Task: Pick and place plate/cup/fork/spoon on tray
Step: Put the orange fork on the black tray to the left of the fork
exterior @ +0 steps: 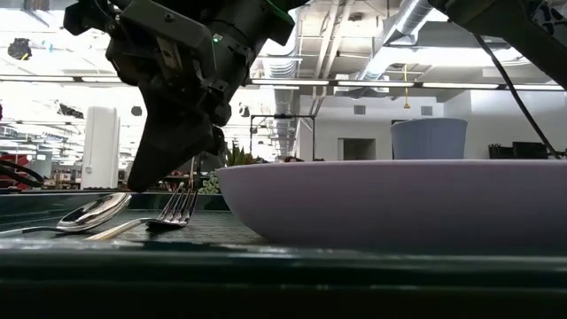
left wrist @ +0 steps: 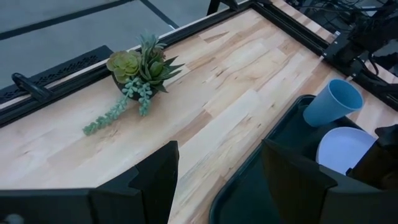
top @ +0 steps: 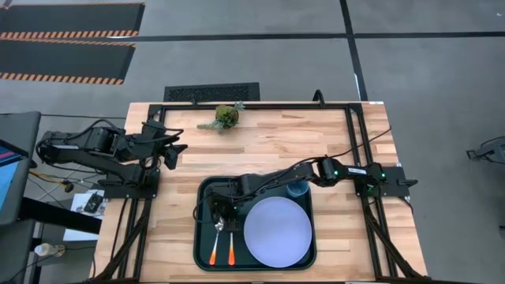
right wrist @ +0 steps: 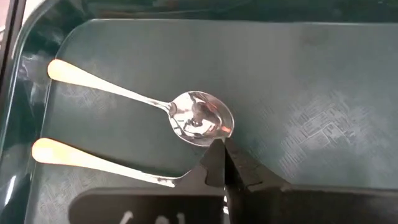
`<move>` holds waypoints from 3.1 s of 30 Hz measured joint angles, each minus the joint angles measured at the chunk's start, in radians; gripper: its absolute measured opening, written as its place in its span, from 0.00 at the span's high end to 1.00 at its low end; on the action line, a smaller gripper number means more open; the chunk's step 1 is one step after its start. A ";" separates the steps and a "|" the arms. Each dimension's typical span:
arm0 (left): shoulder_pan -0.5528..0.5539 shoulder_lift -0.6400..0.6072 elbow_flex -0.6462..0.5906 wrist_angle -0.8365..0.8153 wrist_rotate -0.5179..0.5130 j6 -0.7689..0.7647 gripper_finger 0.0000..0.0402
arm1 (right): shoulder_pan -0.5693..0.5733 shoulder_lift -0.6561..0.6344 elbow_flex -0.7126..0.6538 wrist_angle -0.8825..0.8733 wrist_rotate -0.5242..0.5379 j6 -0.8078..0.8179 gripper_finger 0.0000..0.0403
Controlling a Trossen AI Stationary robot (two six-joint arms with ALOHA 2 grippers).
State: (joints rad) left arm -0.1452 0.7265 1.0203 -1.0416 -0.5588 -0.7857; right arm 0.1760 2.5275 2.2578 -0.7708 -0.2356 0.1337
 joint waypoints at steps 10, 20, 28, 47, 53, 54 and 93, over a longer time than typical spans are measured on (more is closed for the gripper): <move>0.000 0.000 0.000 0.000 -0.006 0.014 0.47 | -0.009 0.000 0.000 0.033 -0.003 -0.018 0.97; 0.000 0.000 0.000 -0.001 -0.027 0.025 0.47 | -0.005 0.000 0.000 -0.037 -0.027 0.040 0.98; 0.000 0.000 0.000 0.000 -0.010 0.024 0.47 | -0.005 0.018 -0.001 0.001 -0.038 0.056 0.98; 0.000 0.000 -0.003 0.003 -0.003 0.017 0.47 | -0.022 0.002 0.010 -0.051 -0.058 0.094 0.96; 0.000 0.012 -0.130 0.014 0.046 -0.135 0.50 | -0.026 -0.020 0.010 -0.110 -0.072 0.067 0.97; 0.000 0.019 -0.158 0.015 0.074 -0.181 0.52 | -0.031 -0.039 0.009 -0.127 -0.073 0.062 0.98; -0.513 0.966 -0.010 0.311 0.319 -0.939 1.00 | 0.144 -0.914 0.007 -0.801 0.863 0.443 0.96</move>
State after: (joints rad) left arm -0.6580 1.6926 1.0100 -0.7307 -0.2395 -1.7248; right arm 0.3202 1.6133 2.2643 -1.5713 0.6276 0.5770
